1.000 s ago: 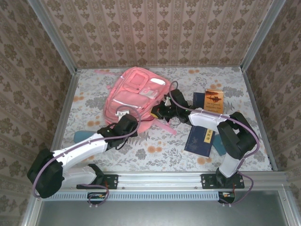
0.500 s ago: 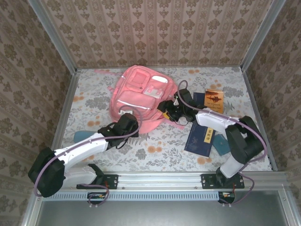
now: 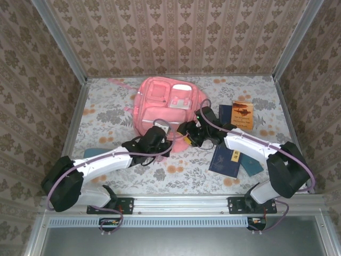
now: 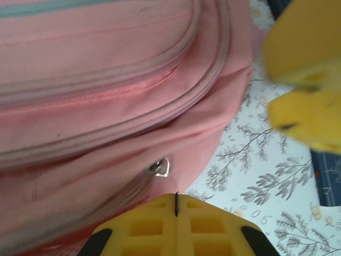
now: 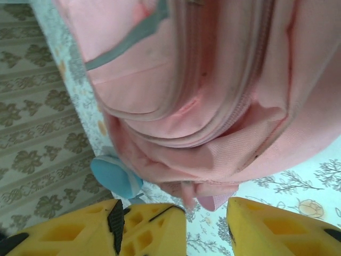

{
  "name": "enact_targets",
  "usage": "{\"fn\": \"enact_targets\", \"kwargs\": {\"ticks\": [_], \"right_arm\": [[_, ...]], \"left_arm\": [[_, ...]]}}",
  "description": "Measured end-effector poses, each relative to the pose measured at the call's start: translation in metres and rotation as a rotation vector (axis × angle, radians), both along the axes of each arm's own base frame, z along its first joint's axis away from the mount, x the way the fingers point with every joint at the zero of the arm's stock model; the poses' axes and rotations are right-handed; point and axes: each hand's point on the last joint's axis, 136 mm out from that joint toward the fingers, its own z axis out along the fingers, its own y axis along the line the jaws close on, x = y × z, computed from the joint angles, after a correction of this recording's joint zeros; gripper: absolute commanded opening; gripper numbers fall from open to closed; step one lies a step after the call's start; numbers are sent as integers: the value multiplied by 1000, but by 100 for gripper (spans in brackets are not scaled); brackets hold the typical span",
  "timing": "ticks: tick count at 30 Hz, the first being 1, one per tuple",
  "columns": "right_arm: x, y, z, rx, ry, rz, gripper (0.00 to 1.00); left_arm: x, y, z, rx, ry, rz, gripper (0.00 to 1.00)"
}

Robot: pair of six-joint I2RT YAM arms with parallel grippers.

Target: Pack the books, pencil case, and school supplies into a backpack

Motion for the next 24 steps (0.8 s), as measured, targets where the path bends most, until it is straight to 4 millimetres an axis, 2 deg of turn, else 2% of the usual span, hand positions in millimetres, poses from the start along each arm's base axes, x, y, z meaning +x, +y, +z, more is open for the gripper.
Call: {"fn": "enact_targets", "kwargs": {"ticks": [6, 10, 13, 16, 21, 24], "right_arm": [[1, -2, -12, -9, 56, -46, 55], [3, -3, -26, -25, 89, -68, 54], [3, -3, -44, -47, 132, -77, 48], [5, -2, -53, -48, 152, -90, 37], [10, 1, -51, -25, 144, -104, 8], [11, 2, -48, -18, 137, -105, 0]], "left_arm": [[3, -17, 8, -10, -9, -21, 0], [4, -15, 8, 5, -7, -10, 0], [1, -7, 0, 38, 26, 21, 11], [-3, 1, -8, 59, 73, 61, 23], [-8, 9, -12, 60, 125, 115, 38], [-9, 14, -8, 38, 136, 142, 45]]}}
